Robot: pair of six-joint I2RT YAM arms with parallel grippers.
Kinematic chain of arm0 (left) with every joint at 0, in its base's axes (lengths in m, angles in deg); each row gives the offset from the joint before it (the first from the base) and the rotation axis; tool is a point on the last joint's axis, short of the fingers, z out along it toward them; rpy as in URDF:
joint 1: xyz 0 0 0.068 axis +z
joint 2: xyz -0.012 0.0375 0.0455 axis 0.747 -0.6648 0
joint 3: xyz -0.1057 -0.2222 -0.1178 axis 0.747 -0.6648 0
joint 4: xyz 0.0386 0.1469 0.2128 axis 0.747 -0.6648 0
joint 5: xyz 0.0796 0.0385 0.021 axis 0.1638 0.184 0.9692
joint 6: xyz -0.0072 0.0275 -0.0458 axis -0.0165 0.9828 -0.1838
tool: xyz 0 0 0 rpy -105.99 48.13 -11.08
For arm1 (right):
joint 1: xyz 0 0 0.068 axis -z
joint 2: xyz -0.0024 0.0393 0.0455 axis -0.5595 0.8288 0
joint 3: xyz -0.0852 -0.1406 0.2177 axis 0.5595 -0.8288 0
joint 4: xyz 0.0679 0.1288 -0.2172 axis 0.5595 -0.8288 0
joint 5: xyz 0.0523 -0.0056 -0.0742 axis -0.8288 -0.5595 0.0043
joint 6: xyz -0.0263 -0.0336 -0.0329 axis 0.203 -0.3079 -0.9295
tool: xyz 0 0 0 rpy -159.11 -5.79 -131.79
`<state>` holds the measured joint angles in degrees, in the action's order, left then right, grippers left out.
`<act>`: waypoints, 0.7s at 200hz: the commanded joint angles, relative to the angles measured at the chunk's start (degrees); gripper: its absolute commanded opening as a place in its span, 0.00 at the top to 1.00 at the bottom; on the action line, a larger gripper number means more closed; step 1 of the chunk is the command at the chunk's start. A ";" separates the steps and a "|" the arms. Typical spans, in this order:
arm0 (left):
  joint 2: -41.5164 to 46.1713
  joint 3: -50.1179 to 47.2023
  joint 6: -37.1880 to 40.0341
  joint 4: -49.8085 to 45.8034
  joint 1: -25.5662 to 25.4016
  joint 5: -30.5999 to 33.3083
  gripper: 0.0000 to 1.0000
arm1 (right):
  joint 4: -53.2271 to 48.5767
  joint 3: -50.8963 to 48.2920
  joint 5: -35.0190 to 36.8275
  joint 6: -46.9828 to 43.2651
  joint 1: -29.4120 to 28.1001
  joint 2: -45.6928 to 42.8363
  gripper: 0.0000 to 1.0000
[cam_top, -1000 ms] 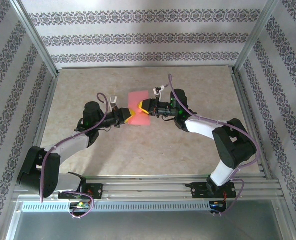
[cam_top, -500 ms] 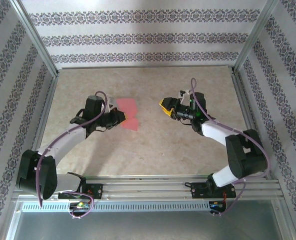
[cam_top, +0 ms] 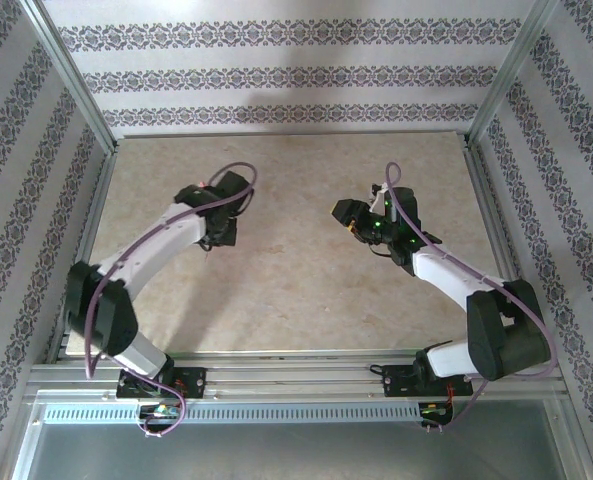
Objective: Fold a paper plane with a square sheet of paper (pick it up from the middle)
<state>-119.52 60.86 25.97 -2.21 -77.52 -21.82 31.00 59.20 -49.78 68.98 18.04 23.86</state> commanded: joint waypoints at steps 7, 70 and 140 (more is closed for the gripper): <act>-9.59 4.83 -0.80 -11.12 -6.28 9.49 0.93 | -1.21 -1.28 2.82 -1.18 -0.01 -2.53 0.41; -20.98 9.90 -4.31 0.22 -11.61 -7.42 0.74 | -2.10 -7.45 9.71 1.53 1.36 -9.50 0.40; -8.26 -1.73 -6.27 22.30 -3.78 -38.57 0.31 | -9.63 -5.71 13.15 -2.41 -2.00 -10.99 0.39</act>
<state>-135.38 63.83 21.36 10.07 -85.67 -47.28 25.27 50.40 -39.25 69.42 19.22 10.96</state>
